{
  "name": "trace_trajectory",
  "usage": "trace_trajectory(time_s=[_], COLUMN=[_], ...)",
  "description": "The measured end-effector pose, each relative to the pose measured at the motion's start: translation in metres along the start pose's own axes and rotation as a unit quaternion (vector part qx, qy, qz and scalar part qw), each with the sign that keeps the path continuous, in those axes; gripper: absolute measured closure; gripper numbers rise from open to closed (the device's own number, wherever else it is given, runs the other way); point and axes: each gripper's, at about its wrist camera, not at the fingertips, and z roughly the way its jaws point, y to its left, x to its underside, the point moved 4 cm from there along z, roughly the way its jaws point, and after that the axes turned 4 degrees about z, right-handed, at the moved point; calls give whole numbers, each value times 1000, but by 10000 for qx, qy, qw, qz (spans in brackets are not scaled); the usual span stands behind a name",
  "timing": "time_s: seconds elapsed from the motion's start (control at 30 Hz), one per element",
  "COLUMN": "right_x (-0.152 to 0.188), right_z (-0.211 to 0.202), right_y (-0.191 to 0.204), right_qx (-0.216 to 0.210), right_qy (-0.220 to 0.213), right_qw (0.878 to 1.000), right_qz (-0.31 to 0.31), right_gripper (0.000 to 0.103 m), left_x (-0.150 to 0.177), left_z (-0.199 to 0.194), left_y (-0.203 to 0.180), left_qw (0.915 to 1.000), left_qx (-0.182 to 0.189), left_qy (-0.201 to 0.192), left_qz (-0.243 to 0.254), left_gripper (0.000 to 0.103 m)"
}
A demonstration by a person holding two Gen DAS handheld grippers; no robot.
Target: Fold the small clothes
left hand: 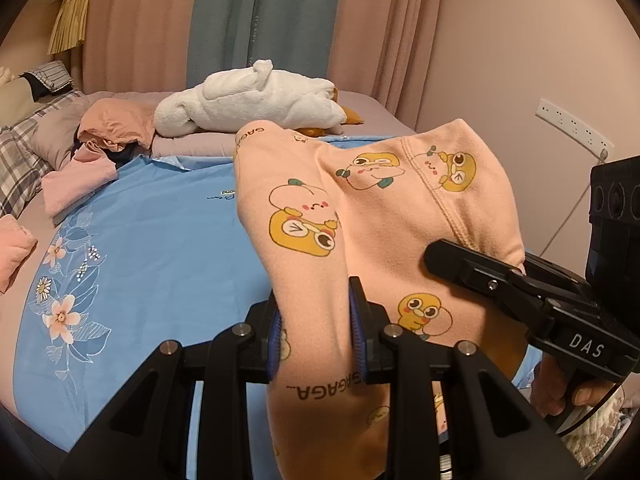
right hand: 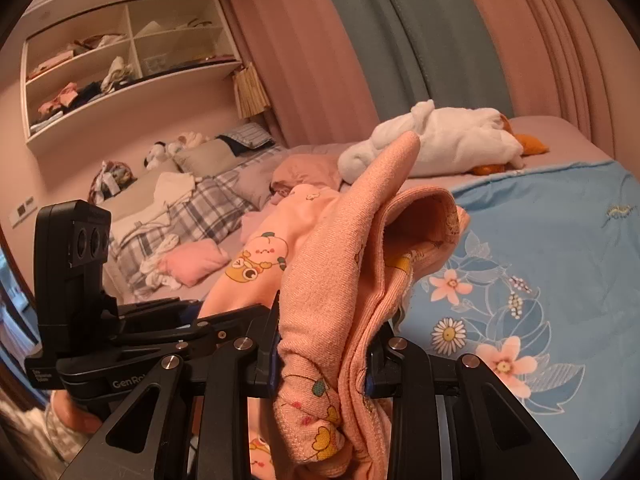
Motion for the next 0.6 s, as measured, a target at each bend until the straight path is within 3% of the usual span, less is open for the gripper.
trace_trajectory(time_s=[0.6], right_x=[-1], right_z=[16], right_y=[6], right_qx=[2], right_qy=[158], right_qw=[9998], right_qz=[-95], right_gripper=[72], left_x=[2], left_z=[4], left_y=[11], left_qw=[9999], left_qx=[-116], left_qy=[46], left_qz=[-90], left_gripper=[75])
